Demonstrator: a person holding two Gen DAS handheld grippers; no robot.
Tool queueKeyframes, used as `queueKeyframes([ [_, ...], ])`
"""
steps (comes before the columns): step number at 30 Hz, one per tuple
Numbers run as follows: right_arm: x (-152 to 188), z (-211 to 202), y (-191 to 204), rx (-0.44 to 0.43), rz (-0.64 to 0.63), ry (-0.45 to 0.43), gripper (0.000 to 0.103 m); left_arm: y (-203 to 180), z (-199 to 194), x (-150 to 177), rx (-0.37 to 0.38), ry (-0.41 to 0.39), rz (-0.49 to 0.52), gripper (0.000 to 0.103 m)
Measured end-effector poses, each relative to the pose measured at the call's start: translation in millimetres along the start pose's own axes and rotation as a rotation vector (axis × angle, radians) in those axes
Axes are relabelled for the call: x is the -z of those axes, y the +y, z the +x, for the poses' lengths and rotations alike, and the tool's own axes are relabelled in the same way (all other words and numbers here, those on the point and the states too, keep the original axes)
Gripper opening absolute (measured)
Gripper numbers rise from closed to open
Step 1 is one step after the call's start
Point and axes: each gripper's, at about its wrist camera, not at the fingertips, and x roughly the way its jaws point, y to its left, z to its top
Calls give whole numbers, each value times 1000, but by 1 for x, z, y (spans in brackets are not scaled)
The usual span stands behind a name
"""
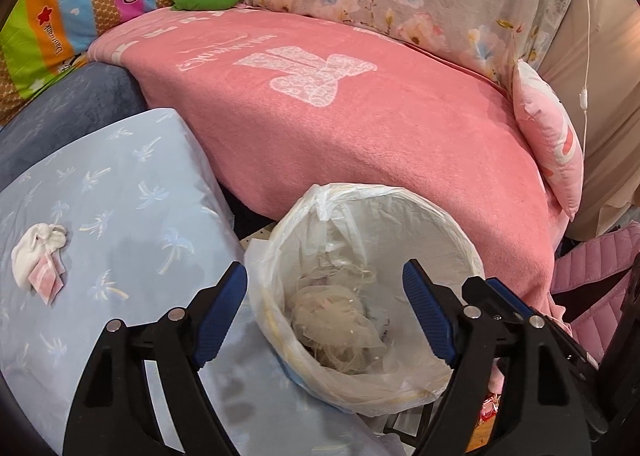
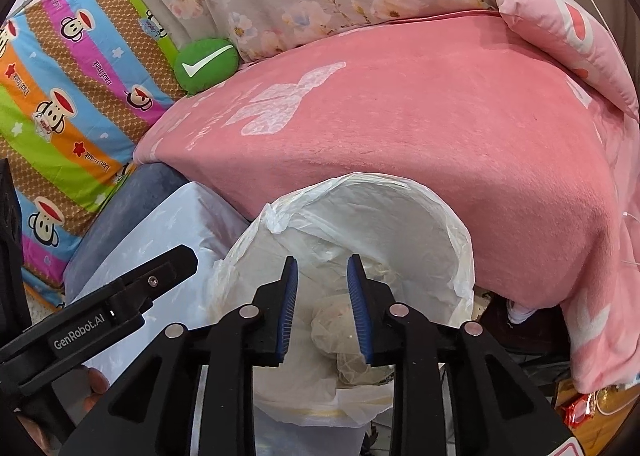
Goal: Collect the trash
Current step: 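Move both tools back toward the white sock and pink cloth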
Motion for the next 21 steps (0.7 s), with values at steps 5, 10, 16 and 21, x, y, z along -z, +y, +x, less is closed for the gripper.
queueKeyframes([
  [5, 1, -3, 9, -3, -20, -3, 29, 13, -7, 2, -13, -13, -27, 76],
  [10, 4, -3, 15, -17, -31, 4, 33, 20, -11, 3, -32, -16, -38, 76],
  [16, 6, -3, 21, -26, -42, 11, 33, 27, -15, 5, -38, -21, -57, 76],
  [21, 6, -2, 26, -31, -49, 15, 33, 35, -16, 6, -46, -18, -69, 76],
])
